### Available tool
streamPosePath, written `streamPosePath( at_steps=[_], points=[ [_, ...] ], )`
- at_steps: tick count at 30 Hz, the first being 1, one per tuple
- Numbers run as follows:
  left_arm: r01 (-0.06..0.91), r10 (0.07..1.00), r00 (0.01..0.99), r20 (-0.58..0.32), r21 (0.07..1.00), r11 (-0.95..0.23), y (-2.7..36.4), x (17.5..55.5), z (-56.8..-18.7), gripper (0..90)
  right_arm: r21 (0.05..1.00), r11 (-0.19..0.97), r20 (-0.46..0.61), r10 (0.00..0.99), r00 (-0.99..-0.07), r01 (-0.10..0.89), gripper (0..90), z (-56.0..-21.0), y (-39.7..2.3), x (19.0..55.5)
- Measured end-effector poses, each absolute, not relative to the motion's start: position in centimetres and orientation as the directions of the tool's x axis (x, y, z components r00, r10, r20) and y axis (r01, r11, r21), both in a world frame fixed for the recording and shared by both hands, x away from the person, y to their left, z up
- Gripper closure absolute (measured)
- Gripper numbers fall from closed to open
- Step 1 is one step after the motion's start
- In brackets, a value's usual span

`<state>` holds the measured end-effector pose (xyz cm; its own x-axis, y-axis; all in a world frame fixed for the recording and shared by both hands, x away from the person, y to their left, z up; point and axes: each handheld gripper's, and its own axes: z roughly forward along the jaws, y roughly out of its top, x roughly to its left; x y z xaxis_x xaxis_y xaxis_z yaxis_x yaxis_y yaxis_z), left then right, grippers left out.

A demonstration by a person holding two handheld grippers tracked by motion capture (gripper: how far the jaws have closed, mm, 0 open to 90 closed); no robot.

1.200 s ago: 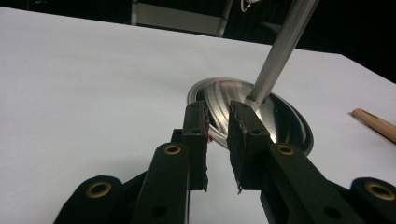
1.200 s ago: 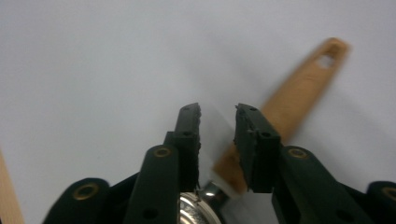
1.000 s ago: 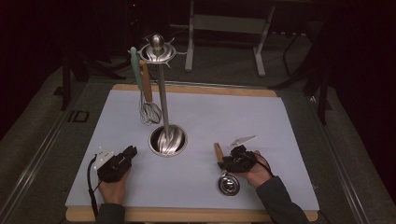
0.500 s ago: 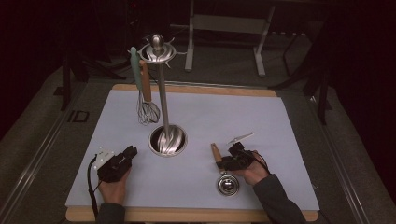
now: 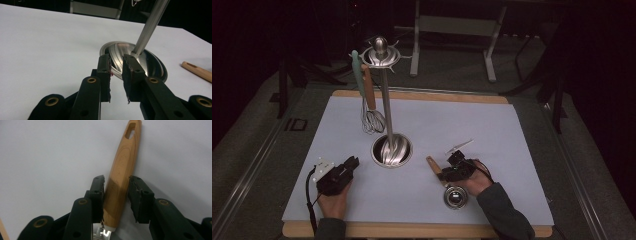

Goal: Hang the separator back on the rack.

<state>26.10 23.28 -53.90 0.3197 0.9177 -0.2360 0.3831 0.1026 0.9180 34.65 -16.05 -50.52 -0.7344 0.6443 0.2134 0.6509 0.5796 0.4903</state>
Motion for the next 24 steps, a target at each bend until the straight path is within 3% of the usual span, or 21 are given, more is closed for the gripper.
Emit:
streamPosePath(
  at_steps=[16, 24],
  points=[
    [0.384, 0.918, 0.318, -0.236, 0.918, 0.103, 23.25, 26.10, -53.91, 76.4, 0.421, 0.627, 0.225, 0.627, -0.746, 0.655, 63.8, -50.61, -16.39, 34.37],
    [0.382, 0.918, 0.318, -0.238, 0.918, 0.106, 23.33, 26.07, -53.89, 76.0, 0.402, 0.654, 0.168, 0.636, -0.754, 0.641, 69.6, -50.51, -16.09, 34.80]
  ],
)
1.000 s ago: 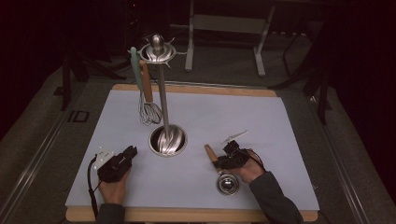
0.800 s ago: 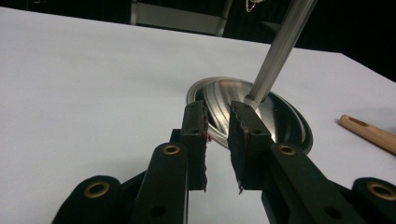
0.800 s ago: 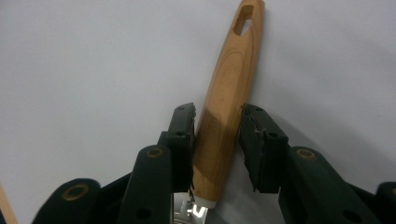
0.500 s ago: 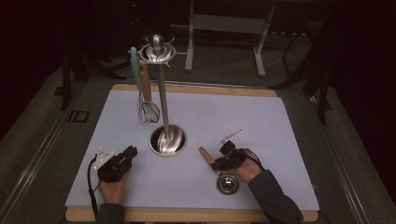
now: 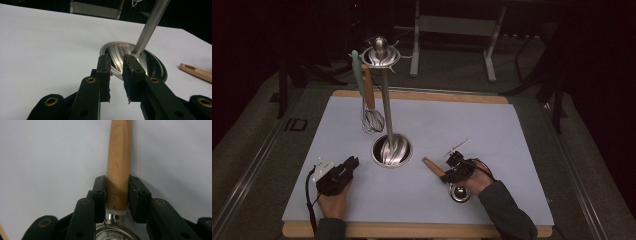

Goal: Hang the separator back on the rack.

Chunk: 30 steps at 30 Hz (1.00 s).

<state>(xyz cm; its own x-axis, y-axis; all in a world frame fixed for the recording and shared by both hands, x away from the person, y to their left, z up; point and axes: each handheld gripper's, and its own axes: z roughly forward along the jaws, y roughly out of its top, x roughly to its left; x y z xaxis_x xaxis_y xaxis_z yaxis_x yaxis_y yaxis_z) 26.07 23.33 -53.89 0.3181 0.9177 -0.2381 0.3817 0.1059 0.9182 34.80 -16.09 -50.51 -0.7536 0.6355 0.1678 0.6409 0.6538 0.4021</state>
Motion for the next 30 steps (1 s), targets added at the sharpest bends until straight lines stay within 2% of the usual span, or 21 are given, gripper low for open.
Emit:
streamPosePath(
  at_steps=[10, 30],
  points=[
    [0.381, 0.917, 0.316, -0.242, 0.918, 0.111, 23.3, 26.1, -53.9, 76.0, 0.372, 0.668, 0.179, 0.630, -0.756, 0.645, 69.5, -50.3, -16.1, 35.2],
    [0.382, 0.917, 0.319, -0.239, 0.918, 0.106, 23.3, 26.1, -53.9, 75.9, 0.253, 0.704, 0.197, 0.634, -0.748, 0.663, 67.9, -50.0, -15.7, 36.0]
  ],
)
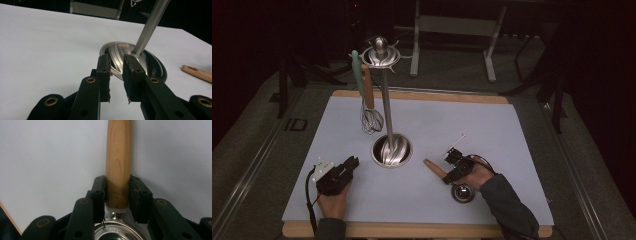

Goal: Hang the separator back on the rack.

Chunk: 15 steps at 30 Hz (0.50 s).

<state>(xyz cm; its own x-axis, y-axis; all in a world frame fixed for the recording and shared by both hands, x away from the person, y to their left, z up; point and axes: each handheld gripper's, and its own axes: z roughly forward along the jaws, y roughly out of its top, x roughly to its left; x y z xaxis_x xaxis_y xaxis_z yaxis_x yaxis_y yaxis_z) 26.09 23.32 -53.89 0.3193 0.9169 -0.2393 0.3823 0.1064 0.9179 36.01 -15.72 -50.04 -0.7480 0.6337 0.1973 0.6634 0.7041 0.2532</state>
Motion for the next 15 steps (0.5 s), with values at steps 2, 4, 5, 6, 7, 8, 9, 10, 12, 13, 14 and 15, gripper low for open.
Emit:
streamPosePath(
  at_steps=[2, 4, 5, 6, 7, 8, 9, 10, 12, 13, 14, 15],
  points=[
    [0.382, 0.917, 0.318, -0.241, 0.918, 0.108, 23.30, 26.09, -53.89, 75.9, 0.231, 0.722, 0.189, 0.625, -0.758, 0.652, 69.0, -49.95, -15.40, 36.20],
    [0.381, 0.917, 0.316, -0.244, 0.918, 0.113, 23.33, 26.07, -53.89, 76.0, 0.227, 0.722, 0.184, 0.628, -0.757, 0.654, 69.5, -49.91, -15.27, 36.14],
    [0.381, 0.917, 0.316, -0.244, 0.918, 0.113, 23.33, 26.07, -53.89, 75.9, 0.227, 0.722, 0.184, 0.628, -0.757, 0.654, 69.5, -49.91, -15.27, 36.14],
    [0.381, 0.916, 0.316, -0.245, 0.917, 0.114, 23.33, 26.09, -53.89, 75.9, 0.238, 0.723, 0.178, 0.624, -0.761, 0.649, 69.6, -49.94, -15.31, 36.10],
    [0.381, 0.916, 0.316, -0.245, 0.917, 0.114, 23.33, 26.09, -53.89, 75.9, 0.238, 0.723, 0.178, 0.624, -0.761, 0.649, 69.6, -49.94, -15.31, 36.10],
    [0.381, 0.916, 0.317, -0.244, 0.918, 0.112, 23.31, 26.08, -53.89, 75.9, 0.247, 0.714, 0.180, 0.630, -0.755, 0.655, 69.8, -49.94, -15.37, 35.94],
    [0.381, 0.916, 0.317, -0.244, 0.918, 0.112, 23.31, 26.08, -53.89, 75.9, 0.247, 0.714, 0.180, 0.630, -0.755, 0.655, 69.8, -49.94, -15.37, 35.94],
    [0.381, 0.916, 0.317, -0.245, 0.918, 0.113, 23.33, 26.09, -53.89, 75.9, 0.257, 0.711, 0.184, 0.629, -0.755, 0.655, 69.9, -49.94, -15.44, 35.90],
    [0.381, 0.916, 0.316, -0.245, 0.918, 0.114, 23.33, 26.09, -53.89, 75.9, 0.267, 0.706, 0.192, 0.629, -0.754, 0.656, 69.9, -49.84, -15.50, 35.89],
    [0.381, 0.916, 0.316, -0.245, 0.918, 0.114, 23.33, 26.09, -53.89, 75.9, 0.276, 0.701, 0.197, 0.628, -0.753, 0.657, 69.9, -49.75, -15.50, 35.87],
    [0.382, 0.917, 0.318, -0.241, 0.918, 0.109, 23.33, 26.07, -53.89, 75.9, 0.279, 0.698, 0.202, 0.628, -0.751, 0.659, 69.9, -49.66, -15.47, 35.84],
    [0.382, 0.917, 0.318, -0.241, 0.918, 0.109, 23.33, 26.07, -53.89, 75.9, 0.279, 0.698, 0.202, 0.628, -0.751, 0.659, 69.9, -49.66, -15.47, 35.84]
  ],
)
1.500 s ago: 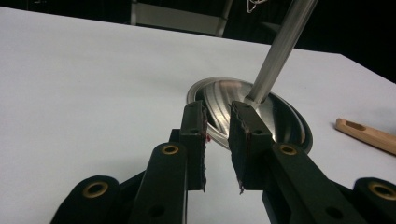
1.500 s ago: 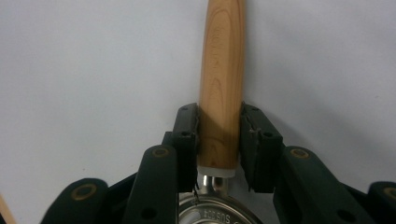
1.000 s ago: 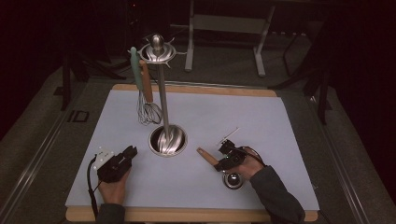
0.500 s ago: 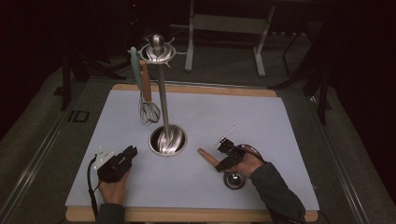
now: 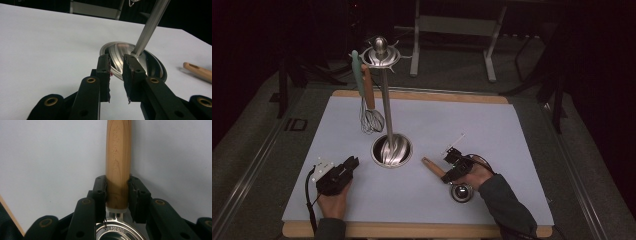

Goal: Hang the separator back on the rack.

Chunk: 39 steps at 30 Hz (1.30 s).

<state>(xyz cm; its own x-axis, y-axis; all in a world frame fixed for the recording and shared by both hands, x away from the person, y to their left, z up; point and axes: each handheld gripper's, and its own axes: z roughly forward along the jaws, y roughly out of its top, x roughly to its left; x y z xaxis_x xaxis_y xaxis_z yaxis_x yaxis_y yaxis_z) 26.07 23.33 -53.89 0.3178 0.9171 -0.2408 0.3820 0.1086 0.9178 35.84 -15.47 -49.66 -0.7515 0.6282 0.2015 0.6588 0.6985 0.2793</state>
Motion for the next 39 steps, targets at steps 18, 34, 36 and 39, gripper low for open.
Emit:
streamPosePath(
  at_steps=[18, 34, 36, 39],
  points=[
    [0.383, 0.917, 0.319, -0.241, 0.917, 0.108, 23.3, 26.1, -53.9, 75.8, 0.475, 0.575, 0.205, 0.663, -0.720, 0.666, 70.0, -47.7, -16.9, 35.9],
    [0.382, 0.919, 0.319, -0.231, 0.919, 0.098, 23.2, 26.1, -53.9, 75.5, 0.552, 0.558, 0.186, 0.642, -0.744, 0.620, 70.0, -46.5, -16.4, 35.3],
    [0.382, 0.919, 0.319, -0.231, 0.919, 0.099, 23.2, 26.1, -53.9, 75.5, 0.562, 0.555, 0.184, 0.639, -0.747, 0.613, 70.0, -46.3, -16.3, 35.2],
    [0.384, 0.919, 0.320, -0.229, 0.919, 0.095, 23.1, 26.1, -53.9, 75.4, 0.577, 0.552, 0.181, 0.632, -0.754, 0.602, 70.0, -45.9, -16.2, 35.0]
  ],
)
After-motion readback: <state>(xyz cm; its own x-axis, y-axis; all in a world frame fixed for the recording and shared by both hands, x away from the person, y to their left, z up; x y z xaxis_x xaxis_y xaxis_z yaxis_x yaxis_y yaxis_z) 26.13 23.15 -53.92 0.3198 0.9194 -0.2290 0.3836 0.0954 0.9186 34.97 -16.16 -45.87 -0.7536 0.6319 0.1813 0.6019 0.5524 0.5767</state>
